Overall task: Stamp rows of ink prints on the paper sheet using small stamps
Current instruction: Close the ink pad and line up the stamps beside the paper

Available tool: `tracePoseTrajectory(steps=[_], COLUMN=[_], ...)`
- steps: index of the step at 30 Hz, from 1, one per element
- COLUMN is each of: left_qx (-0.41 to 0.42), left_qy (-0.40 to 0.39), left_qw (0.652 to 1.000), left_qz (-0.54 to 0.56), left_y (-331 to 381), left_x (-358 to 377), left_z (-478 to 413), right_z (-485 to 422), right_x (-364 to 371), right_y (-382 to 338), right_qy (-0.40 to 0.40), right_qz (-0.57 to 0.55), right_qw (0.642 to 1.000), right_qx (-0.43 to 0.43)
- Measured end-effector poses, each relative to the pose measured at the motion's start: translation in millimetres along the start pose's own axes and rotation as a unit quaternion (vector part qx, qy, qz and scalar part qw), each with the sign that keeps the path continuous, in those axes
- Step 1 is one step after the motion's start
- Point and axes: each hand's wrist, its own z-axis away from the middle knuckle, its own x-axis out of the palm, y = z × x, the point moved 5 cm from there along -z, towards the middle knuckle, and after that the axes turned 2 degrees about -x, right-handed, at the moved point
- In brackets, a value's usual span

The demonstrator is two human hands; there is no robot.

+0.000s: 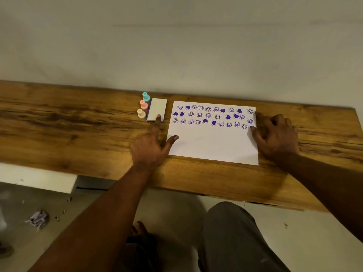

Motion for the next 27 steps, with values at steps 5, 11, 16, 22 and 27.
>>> tracePoseTrajectory(steps=[5, 11, 16, 22, 27], left_qx=[-0.005, 0.095, 0.099, 0.104, 0.110], left_qy=[-0.002, -0.018, -0.015, -0.004, -0.002], left_qw=[1.000, 0.992, 0.993, 0.992, 0.992], left_qz=[0.012, 0.078, 0.067, 0.074, 0.068], left_y=[-2, 7, 6, 6, 8], left_x=[2, 4, 6, 4, 2], left_z=[0, 2, 1, 2, 4], right_z=[-1, -1, 0, -1, -1], right_x=[0, -3, -2, 2, 2], right_y=[-1, -3, -3, 0, 0], right_qy=[-0.010, -0.017, -0.010, -0.007, -0.007], right_qz=[0.024, 0.030, 0.030, 0.040, 0.039], right_qw=[1.000, 0.999, 0.999, 0.999, 0.999], right_qx=[-0.017, -0.017, -0.018, -0.022, -0.020])
